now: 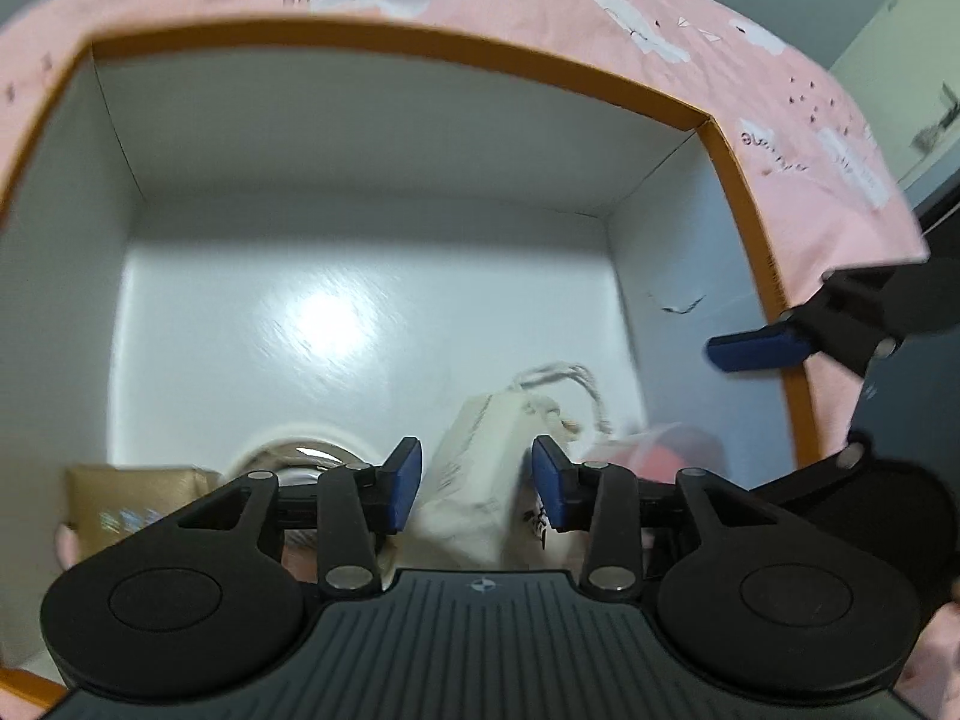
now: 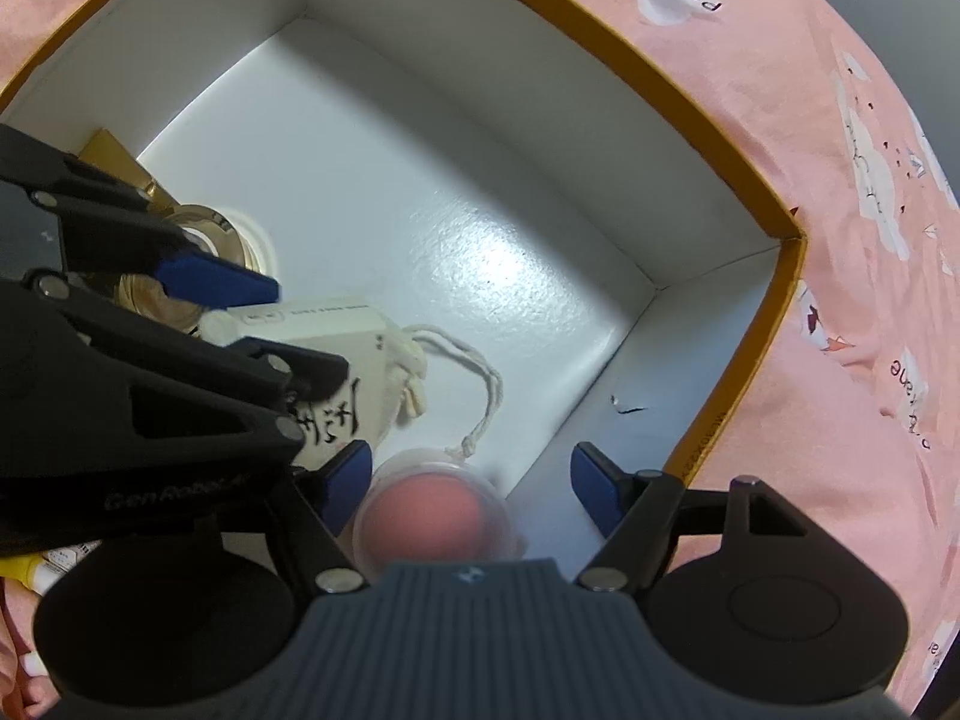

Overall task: Organize rigid objects
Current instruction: 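Open the left gripper to release the white tag box inside the box, then open the right gripper to drop the clear cup, withdraw both grippers, then grasp the green soap bar with the left gripper while the right grasps the pink pump bottle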

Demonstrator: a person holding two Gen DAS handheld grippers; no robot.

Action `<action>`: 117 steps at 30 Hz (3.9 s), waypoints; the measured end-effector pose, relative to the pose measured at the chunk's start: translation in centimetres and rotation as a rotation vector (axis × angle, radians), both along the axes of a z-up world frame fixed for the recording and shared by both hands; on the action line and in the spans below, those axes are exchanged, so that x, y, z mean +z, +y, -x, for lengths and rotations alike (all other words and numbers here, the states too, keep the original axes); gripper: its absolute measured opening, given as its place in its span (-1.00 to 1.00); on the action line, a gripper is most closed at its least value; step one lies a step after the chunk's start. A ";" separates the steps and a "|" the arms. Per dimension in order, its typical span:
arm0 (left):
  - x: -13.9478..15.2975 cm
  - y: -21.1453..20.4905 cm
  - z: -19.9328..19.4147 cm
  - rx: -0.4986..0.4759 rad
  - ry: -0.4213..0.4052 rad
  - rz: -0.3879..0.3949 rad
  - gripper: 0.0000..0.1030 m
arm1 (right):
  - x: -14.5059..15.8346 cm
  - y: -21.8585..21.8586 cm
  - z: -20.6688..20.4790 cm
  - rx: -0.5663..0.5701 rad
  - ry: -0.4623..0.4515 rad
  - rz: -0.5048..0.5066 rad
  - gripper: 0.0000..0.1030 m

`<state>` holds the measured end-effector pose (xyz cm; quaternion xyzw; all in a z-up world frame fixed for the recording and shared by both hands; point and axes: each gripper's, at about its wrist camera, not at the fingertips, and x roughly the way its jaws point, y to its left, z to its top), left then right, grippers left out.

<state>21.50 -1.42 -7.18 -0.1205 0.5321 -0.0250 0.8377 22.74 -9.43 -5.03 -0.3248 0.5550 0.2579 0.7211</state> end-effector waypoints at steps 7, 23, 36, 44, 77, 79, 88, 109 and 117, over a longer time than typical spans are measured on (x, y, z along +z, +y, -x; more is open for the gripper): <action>1.2 -1.1 0.6 -0.069 -0.071 -0.115 -0.27 | 0.5 0.0 0.8 -0.001 -0.030 0.000 0.48; 2.8 -1.5 1.7 -0.045 -0.170 -0.119 -0.34 | 2.2 -0.5 2.1 -0.019 -0.102 -0.030 0.48; 6.7 -2.5 4.8 -0.116 -0.314 -0.149 -0.33 | 6.2 -2.2 5.8 -0.117 -0.191 -0.142 0.48; 8.3 -2.7 7.9 -0.153 -0.408 -0.136 -0.26 | 8.2 -4.3 9.2 -0.225 -0.242 -0.288 0.48; 1.1 2.4 17.4 -0.312 -0.090 0.084 0.06 | 0.9 -9.4 21.4 -0.668 -0.048 -0.369 0.49; 0.9 2.2 17.4 -0.317 -0.083 0.105 0.06 | 0.8 -9.5 21.6 -0.666 -0.049 -0.366 0.49; -0.4 -2.4 14.9 -0.467 -0.039 0.113 0.26 | 0.9 -9.4 21.0 -0.676 -0.043 -0.385 0.15; -5.2 -6.5 12.0 -0.474 0.140 0.073 0.15 | -3.1 -10.0 17.9 -0.755 0.173 -0.461 0.07; -5.9 -7.0 12.2 -0.459 0.141 0.062 0.12 | -4.9 -9.9 17.3 -0.782 0.248 -0.482 0.12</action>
